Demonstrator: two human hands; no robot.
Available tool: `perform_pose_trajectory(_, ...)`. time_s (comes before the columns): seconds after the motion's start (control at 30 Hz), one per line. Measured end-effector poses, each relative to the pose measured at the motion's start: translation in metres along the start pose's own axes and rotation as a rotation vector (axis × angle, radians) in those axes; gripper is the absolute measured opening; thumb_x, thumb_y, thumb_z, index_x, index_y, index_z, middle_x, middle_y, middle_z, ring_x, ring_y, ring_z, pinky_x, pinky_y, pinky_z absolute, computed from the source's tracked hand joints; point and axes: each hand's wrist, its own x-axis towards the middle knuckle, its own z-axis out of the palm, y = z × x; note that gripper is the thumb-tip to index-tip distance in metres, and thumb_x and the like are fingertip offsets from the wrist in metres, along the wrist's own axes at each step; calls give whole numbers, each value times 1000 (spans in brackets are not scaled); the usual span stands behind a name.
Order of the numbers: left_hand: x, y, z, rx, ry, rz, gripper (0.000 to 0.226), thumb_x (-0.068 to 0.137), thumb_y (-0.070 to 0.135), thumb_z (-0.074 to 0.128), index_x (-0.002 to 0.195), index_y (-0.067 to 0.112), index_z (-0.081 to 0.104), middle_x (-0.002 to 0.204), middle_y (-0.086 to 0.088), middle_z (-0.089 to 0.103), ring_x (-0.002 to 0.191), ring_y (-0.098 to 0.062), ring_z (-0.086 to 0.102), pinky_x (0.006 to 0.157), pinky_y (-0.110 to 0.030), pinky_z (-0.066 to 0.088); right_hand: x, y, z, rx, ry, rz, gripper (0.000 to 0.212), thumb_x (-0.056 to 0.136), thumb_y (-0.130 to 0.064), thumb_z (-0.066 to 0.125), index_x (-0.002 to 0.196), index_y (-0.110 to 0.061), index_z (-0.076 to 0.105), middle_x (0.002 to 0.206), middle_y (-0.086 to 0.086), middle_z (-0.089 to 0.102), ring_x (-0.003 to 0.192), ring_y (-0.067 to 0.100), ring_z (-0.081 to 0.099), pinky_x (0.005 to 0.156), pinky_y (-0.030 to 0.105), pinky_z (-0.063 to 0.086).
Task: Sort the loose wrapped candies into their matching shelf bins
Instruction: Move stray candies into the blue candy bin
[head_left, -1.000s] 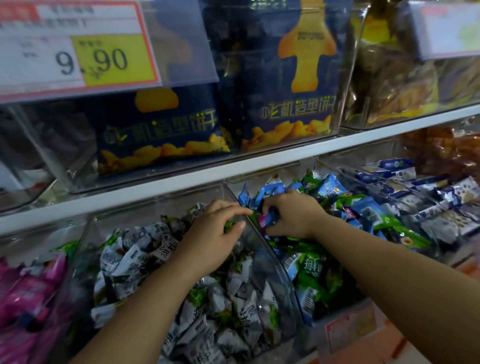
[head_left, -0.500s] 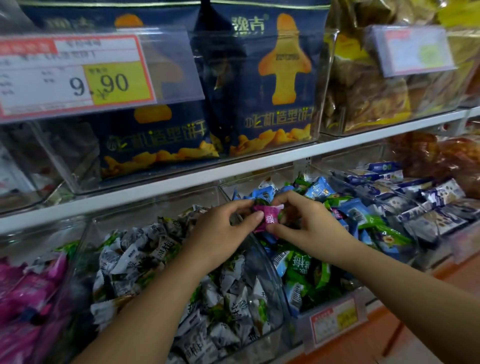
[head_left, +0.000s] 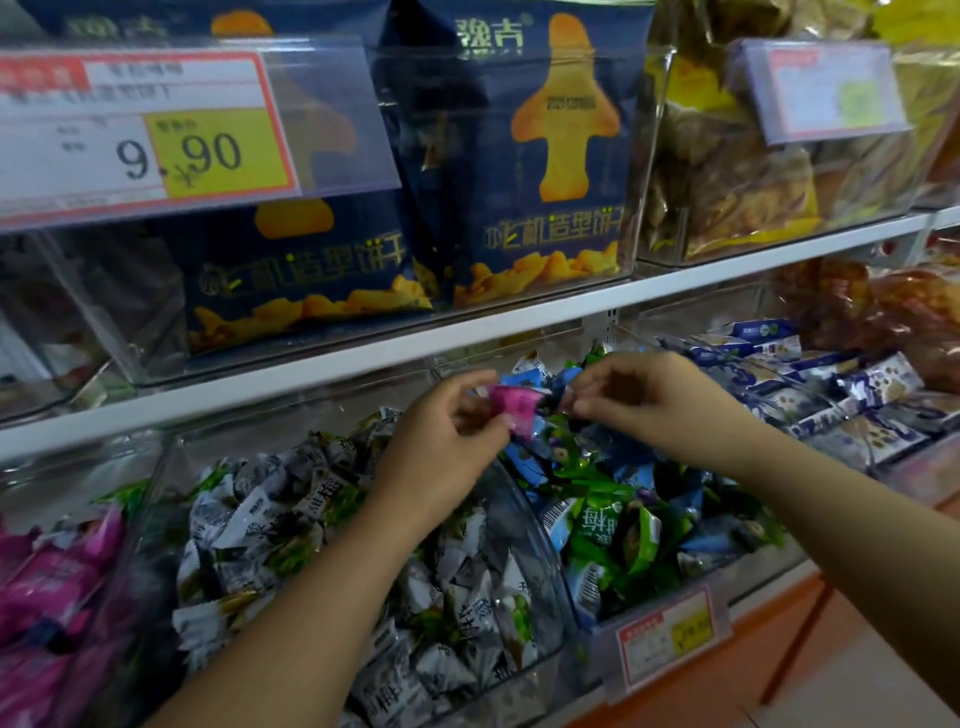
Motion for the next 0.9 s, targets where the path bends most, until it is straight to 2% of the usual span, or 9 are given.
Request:
perform_pose_trajectory(0.07, 3, -2, -6, -63, 90, -3, 22, 87, 23, 65, 101, 40, 61, 92, 17, 67, 86, 5, 60, 67, -14, 41, 9, 9, -3, -193, 98, 11, 16, 90, -18, 63, 105, -18, 67, 99, -4, 69, 96, 9, 63, 84, 21, 46)
perform_pose_trajectory(0.17, 5, -4, -11, -49, 124, 14, 20, 89, 23, 63, 84, 42, 61, 84, 21, 66, 76, 13, 58, 64, -10, 40, 24, 20, 3, -394, -8, 59, 34, 93, -18, 57, 127, -16, 58, 120, 7, 64, 110, 21, 59, 88, 26, 43)
perform_pose_trajectory(0.33, 4, -8, -10, -32, 112, 39, 17, 89, 23, 63, 88, 40, 60, 84, 19, 66, 73, 14, 57, 57, 1, 38, 44, 26, 13, -614, -223, 143, 49, 97, -29, 50, 144, -21, 36, 119, 15, 62, 106, 29, 57, 74, 27, 37)
perform_pose_trajectory(0.43, 4, -8, -11, -27, 121, 47, 18, 88, 23, 64, 91, 40, 59, 86, 19, 65, 73, 17, 56, 57, 2, 37, 54, 32, 17, -657, -276, 166, 47, 96, -31, 50, 141, -24, 40, 124, 11, 59, 111, 30, 54, 79, 31, 39)
perform_pose_trajectory(0.5, 4, -9, -12, -44, 122, 46, 18, 88, 23, 65, 91, 40, 59, 87, 20, 65, 74, 17, 57, 58, 2, 38, 57, 34, 19, -627, -251, 183, 37, 95, -29, 52, 131, -21, 52, 114, 7, 62, 107, 29, 56, 79, 31, 41)
perform_pose_trajectory(0.57, 3, -11, -14, -68, 127, 43, 17, 86, 25, 67, 91, 40, 60, 89, 19, 66, 77, 13, 59, 61, -1, 41, 57, 36, 23, -584, -192, 202, 20, 94, -30, 55, 109, -20, 64, 102, 5, 65, 96, 28, 59, 77, 33, 47)
perform_pose_trajectory(0.7, -2, -13, -17, -90, 122, 32, 17, 86, 25, 67, 90, 40, 59, 89, 18, 66, 80, 6, 61, 68, -13, 45, 47, 33, 27, -376, 49, 197, 11, 89, -28, 63, 78, -26, 61, 88, 7, 68, 81, 27, 63, 71, 39, 54)
perform_pose_trajectory(0.83, -9, -11, -20, -70, 100, 40, 16, 87, 23, 65, 88, 38, 60, 90, 18, 65, 81, 7, 60, 71, -17, 44, 22, 10, 17, -128, 256, 107, 7, 89, -22, 65, 82, -20, 63, 73, -4, 64, 60, 10, 60, 54, 24, 47)
perform_pose_trajectory(0.9, -15, -6, -20, -62, 80, 39, 14, 88, 24, 65, 89, 36, 60, 90, 15, 66, 82, 1, 61, 72, -21, 46, 5, -5, 15, -3, 270, 95, 6, 90, -21, 63, 88, -15, 63, 75, -1, 68, 58, 8, 60, 54, 22, 47)
